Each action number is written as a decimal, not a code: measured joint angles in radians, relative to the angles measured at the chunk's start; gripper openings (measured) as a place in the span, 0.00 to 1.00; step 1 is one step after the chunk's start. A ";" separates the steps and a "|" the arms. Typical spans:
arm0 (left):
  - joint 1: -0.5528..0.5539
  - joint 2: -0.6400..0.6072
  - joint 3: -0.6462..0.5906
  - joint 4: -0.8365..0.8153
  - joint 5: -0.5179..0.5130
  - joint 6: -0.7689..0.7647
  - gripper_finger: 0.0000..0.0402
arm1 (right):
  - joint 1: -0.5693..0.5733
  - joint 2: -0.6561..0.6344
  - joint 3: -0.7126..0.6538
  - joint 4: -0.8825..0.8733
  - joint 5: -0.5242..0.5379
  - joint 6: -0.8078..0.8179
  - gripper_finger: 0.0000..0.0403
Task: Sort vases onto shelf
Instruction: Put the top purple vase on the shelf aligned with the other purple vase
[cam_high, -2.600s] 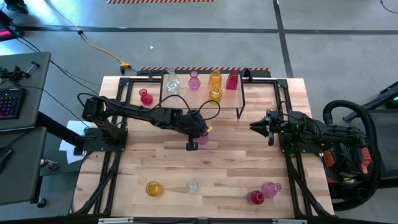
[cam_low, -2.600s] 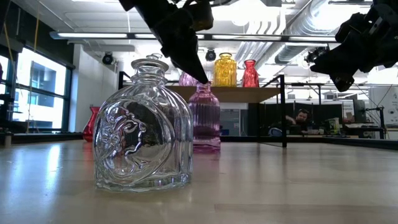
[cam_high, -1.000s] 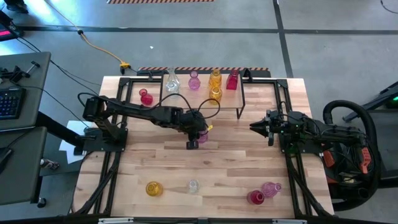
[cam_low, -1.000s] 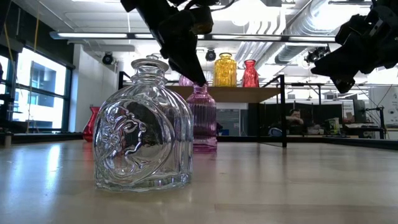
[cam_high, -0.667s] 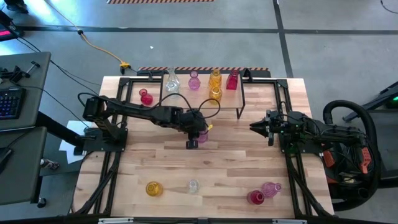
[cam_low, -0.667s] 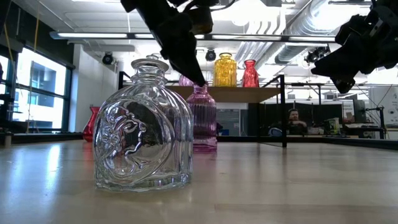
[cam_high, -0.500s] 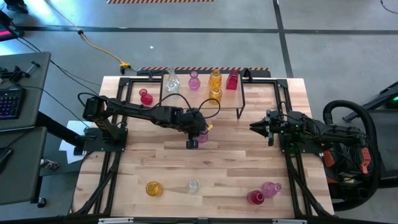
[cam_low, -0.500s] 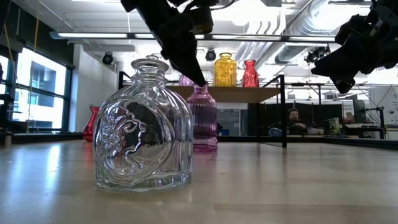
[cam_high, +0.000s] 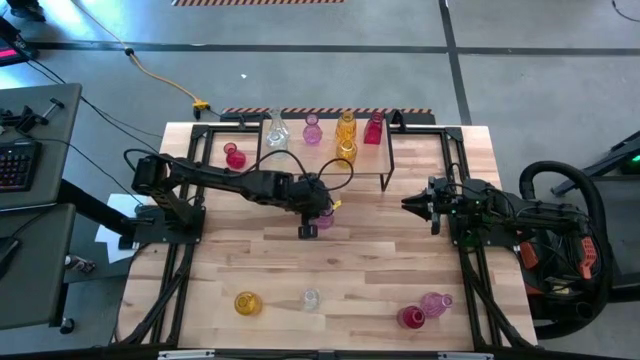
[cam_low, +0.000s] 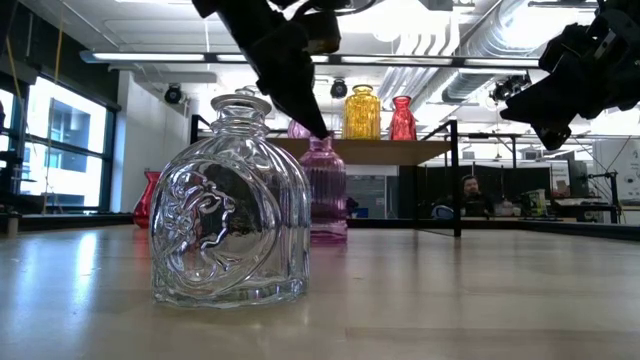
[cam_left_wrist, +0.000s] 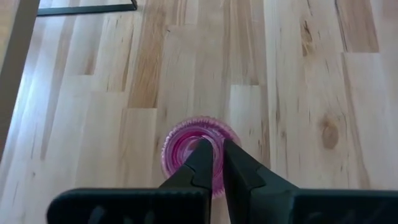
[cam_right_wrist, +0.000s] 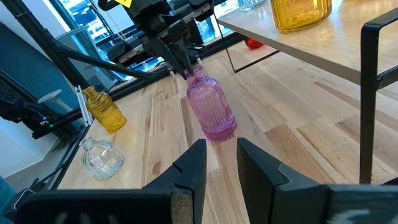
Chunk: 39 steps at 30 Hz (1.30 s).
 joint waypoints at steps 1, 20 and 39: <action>0.000 -0.007 0.000 0.000 -0.004 0.004 0.01 | 0.000 0.000 0.000 0.000 0.000 0.000 0.17; -0.001 -0.057 0.075 -0.144 -0.020 0.033 0.00 | 0.000 0.000 0.000 -0.026 0.000 0.000 0.17; 0.002 -0.060 0.318 -0.407 -0.036 0.080 0.00 | 0.000 0.000 0.000 -0.030 0.000 0.000 0.17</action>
